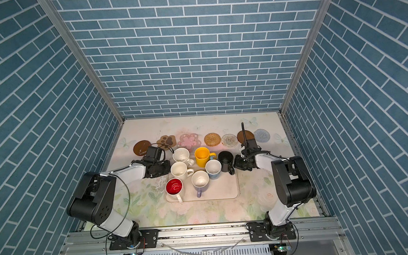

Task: Place cups on coasters
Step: Move the tray to the center of the table.

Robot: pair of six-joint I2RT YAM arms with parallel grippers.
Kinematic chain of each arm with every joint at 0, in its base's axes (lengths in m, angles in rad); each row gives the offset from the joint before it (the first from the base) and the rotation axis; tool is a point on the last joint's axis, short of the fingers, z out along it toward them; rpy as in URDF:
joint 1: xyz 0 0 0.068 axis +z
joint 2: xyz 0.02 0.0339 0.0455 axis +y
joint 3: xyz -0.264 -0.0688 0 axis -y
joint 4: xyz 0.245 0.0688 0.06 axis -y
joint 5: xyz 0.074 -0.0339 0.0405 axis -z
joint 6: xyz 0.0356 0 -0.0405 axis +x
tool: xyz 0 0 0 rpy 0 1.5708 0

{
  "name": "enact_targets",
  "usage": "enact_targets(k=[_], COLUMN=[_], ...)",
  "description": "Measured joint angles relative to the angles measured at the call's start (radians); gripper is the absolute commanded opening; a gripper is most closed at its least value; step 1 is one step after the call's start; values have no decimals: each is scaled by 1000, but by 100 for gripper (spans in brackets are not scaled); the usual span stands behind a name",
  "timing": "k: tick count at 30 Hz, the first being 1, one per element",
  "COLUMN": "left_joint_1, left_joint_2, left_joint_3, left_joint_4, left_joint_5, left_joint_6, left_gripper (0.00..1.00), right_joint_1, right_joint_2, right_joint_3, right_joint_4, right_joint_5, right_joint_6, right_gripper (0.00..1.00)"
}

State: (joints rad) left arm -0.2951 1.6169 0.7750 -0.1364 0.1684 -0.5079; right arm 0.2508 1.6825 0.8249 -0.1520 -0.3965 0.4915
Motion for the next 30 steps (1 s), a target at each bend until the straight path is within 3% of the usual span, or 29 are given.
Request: enact_targets(k=[6, 8, 13, 15, 22, 26, 30], left_joint_1=[3, 5, 14, 18, 21, 21, 22], left_joint_2=[15, 15, 14, 2, -145, -265, -366], left_joint_3=[16, 17, 26, 30, 31, 31, 48], left_joint_4=[3, 2, 3, 8, -29, -55, -116], left_joint_5=[-7, -6, -2, -7, -64, -92, -108], left_joint_6=[-1, 0, -32, -43, -44, -35, -34], left_gripper=[0, 4, 35, 46, 69, 99, 99], right_joint_1=[-2, -1, 0, 0, -1, -3, -3], right_joint_2=[35, 39, 42, 35, -72, -183, -304], right_joint_3=[54, 63, 77, 77, 76, 76, 74], right_joint_4=[-40, -54, -71, -72, -146, -198, -261], right_joint_5=[3, 5, 10, 19, 87, 122, 151], right_joint_6=[-11, -19, 2, 9, 1, -11, -55], right_gripper=[0, 2, 22, 25, 35, 39, 45])
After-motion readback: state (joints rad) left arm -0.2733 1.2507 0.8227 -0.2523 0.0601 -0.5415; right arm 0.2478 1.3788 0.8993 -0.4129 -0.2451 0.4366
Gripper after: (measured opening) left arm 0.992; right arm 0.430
